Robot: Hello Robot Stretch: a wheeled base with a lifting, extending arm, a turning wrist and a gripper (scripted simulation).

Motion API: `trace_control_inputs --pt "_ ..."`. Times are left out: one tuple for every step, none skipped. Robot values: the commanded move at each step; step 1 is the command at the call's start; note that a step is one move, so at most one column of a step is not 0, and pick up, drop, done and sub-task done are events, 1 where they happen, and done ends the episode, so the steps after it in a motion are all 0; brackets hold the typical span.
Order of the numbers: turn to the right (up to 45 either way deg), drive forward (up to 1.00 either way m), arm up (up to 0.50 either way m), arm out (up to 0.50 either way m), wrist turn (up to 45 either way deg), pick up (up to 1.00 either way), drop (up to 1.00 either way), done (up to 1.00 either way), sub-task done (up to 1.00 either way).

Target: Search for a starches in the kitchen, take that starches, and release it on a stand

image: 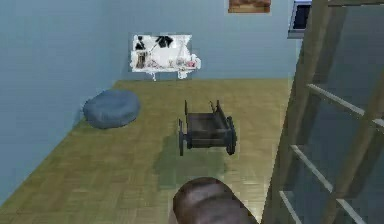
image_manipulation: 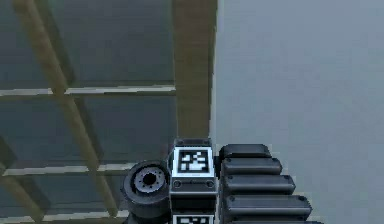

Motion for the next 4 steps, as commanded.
trace_control_inputs --pt "0.0 1.0 0.0 0.0 0.0 0.0 0.0 0.0 0.0" --pt "24.0 0.0 0.0 0.0 0.0 0.0 0.0 0.0 0.0" --pt "0.0 0.35 0.0 0.0 0.0 0.0 0.0 0.0 0.0" --pt "45.0 0.0 0.0 0.0 0.0 0.0 0.0 0.0 0.0"
